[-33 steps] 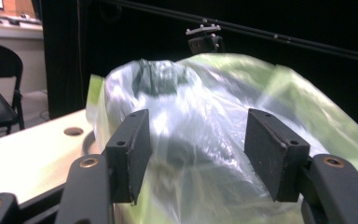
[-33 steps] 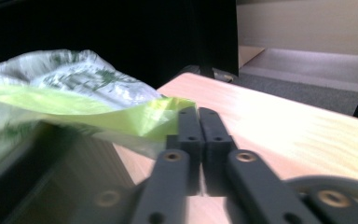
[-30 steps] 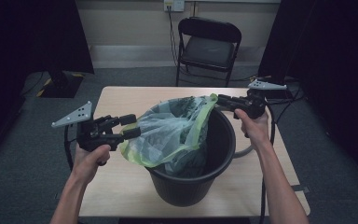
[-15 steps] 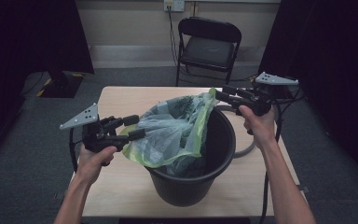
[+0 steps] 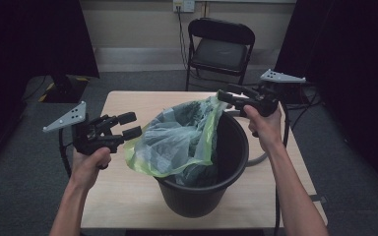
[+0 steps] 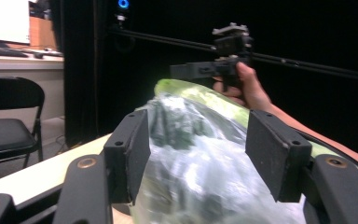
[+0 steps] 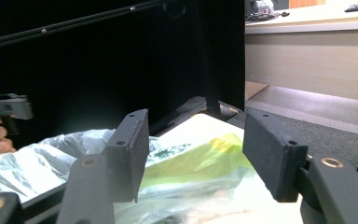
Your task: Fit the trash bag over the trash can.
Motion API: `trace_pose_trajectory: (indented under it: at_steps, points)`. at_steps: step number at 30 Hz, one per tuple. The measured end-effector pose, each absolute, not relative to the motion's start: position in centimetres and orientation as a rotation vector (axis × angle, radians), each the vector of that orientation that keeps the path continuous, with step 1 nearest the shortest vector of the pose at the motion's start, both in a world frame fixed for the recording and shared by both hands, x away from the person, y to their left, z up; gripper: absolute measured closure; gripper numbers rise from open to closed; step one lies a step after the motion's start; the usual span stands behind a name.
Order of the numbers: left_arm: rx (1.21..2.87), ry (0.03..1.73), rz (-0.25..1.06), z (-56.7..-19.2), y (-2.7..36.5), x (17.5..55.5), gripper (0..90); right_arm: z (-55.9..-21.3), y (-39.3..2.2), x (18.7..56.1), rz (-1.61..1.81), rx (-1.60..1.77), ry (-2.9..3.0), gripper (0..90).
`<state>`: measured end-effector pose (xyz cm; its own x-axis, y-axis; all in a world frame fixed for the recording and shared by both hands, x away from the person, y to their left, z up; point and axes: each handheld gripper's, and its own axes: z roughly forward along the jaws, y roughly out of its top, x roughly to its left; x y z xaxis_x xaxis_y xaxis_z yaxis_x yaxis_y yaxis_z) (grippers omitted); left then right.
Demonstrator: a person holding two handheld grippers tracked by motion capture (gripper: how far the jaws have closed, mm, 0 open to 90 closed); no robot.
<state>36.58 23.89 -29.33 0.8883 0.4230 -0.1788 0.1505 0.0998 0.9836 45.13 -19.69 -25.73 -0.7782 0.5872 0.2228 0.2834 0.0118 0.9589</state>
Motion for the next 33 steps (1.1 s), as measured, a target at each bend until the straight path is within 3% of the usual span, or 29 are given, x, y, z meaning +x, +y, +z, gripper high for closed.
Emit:
trace_pose_trajectory:
  at_steps: [7,12,20,24,25,30,33]
  points:
    - [1.547,0.527,0.155,-31.6,21.6,37.4,38.1,-25.9,-18.7,45.2,1.799,0.906,2.102,39.6]
    - [1.57,0.507,0.18,-31.3,21.7,35.4,35.1,-26.2,-18.2,45.4,1.771,0.912,2.137,39.3]
    - [1.573,0.449,0.155,-30.5,22.9,34.3,37.9,-26.5,-17.4,46.0,1.748,0.908,2.223,42.3]
    - [1.51,0.487,0.164,-30.5,23.0,36.2,39.0,-26.5,-16.9,46.1,1.724,0.878,2.262,50.0]
    - [1.506,0.495,0.156,-30.7,22.8,36.7,39.0,-26.5,-17.0,46.2,1.729,0.875,2.265,61.4]
    - [1.52,0.533,0.137,-31.7,21.8,37.6,38.0,-26.6,-17.0,45.9,1.72,0.813,2.274,90.0]
    - [1.528,0.527,0.133,-31.9,21.6,36.9,36.7,-26.6,-17.4,45.7,1.713,0.812,2.25,90.0]
